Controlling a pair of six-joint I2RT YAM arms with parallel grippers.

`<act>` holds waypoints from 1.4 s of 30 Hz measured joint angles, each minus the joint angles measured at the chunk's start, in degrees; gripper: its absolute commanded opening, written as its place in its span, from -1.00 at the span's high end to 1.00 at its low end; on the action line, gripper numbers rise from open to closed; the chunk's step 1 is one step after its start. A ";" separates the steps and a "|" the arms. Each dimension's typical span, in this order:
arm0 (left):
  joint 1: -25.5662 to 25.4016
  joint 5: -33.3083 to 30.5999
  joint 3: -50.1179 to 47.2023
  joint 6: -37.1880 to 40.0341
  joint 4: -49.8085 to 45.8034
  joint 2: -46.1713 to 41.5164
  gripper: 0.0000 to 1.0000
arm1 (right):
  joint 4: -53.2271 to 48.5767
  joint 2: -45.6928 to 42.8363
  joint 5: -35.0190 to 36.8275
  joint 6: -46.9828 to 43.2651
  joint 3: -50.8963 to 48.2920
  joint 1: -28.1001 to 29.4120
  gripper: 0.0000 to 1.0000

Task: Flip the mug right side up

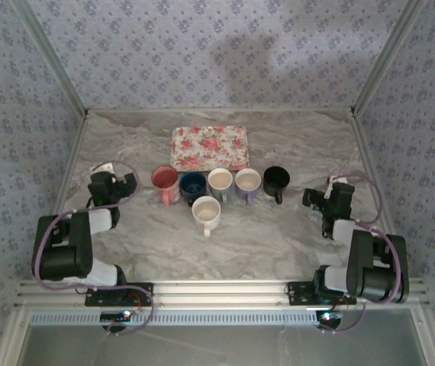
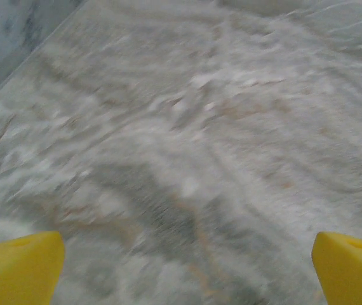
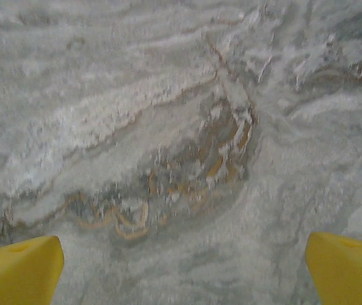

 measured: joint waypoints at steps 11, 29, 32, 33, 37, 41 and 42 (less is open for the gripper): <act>-3.41 -5.16 -1.97 3.04 8.61 3.39 -1.00 | 22.53 12.83 7.28 -3.28 1.62 9.79 -1.00; -3.52 -5.75 -1.97 3.23 8.92 3.39 -1.00 | 23.39 12.83 10.99 -4.57 2.64 9.79 -1.00; -3.52 -5.75 -1.97 3.23 8.92 3.39 -0.99 | 23.39 12.83 11.15 -4.57 2.64 9.79 -1.00; -3.52 -5.75 -1.97 3.23 8.90 3.39 -0.99 | 23.41 12.83 11.15 -4.57 2.64 9.79 -1.00; -3.52 -5.77 -1.97 3.23 8.92 3.39 -1.00 | 23.41 12.83 11.17 -4.57 2.64 9.79 -1.00; -3.52 -5.77 -1.97 3.23 8.92 3.39 -1.00 | 23.39 12.83 11.32 -4.57 2.64 9.79 -1.00; -3.52 -5.77 -1.97 3.23 8.92 3.39 -1.00 | 23.39 12.83 11.32 -4.57 2.64 9.79 -1.00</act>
